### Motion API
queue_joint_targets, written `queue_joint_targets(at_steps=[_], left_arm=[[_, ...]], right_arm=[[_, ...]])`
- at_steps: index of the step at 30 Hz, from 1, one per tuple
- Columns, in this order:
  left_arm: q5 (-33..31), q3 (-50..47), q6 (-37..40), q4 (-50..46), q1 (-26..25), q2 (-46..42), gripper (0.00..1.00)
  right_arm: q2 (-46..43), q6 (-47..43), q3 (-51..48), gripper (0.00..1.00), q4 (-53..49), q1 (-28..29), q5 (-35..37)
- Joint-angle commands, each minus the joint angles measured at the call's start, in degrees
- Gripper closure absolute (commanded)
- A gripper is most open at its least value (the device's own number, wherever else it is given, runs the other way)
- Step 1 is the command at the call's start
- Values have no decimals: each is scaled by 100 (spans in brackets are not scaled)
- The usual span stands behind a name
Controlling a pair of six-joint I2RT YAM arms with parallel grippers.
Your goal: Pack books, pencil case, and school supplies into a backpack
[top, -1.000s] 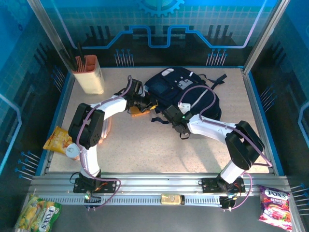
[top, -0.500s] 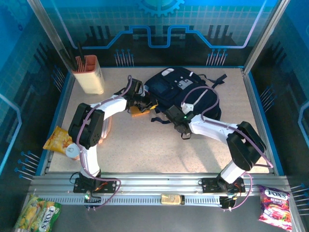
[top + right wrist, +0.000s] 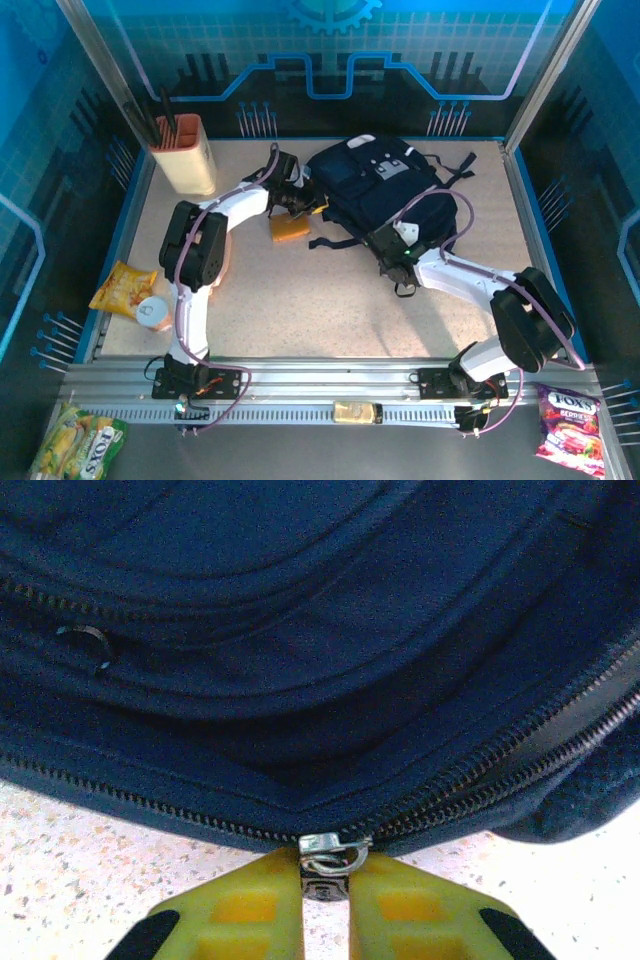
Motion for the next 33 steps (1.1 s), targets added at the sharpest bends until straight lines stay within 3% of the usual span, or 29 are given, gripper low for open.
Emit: queue_joint_targets(at_steps=[1, 4, 8, 13, 21, 25, 33], left_arm=[[-379, 485, 463, -146, 223, 190, 100], [-595, 546, 509, -275, 266, 170, 89], [-819, 70, 294, -128, 308, -257, 61], [-790, -1038, -350, 457, 303, -984, 46], [-64, -2400, -1925, 1934, -148, -1445, 39], [-184, -2738, -2534, 2576, -535, -1356, 38], [-572, -2553, -2831, 2698, -1052, -909, 40]], right_arm=[[237, -549, 164, 85, -114, -94, -312], [393, -732, 198, 87, 75, -94, -544], [702, -788, 579, 88, 237, -86, -745], [1046, -708, 874, 89, 360, -67, -937], [1200, -625, 919, 89, 562, -67, -1155], [1176, -541, 860, 89, 610, -87, -1175], [1061, -428, 720, 89, 685, -129, -1262]])
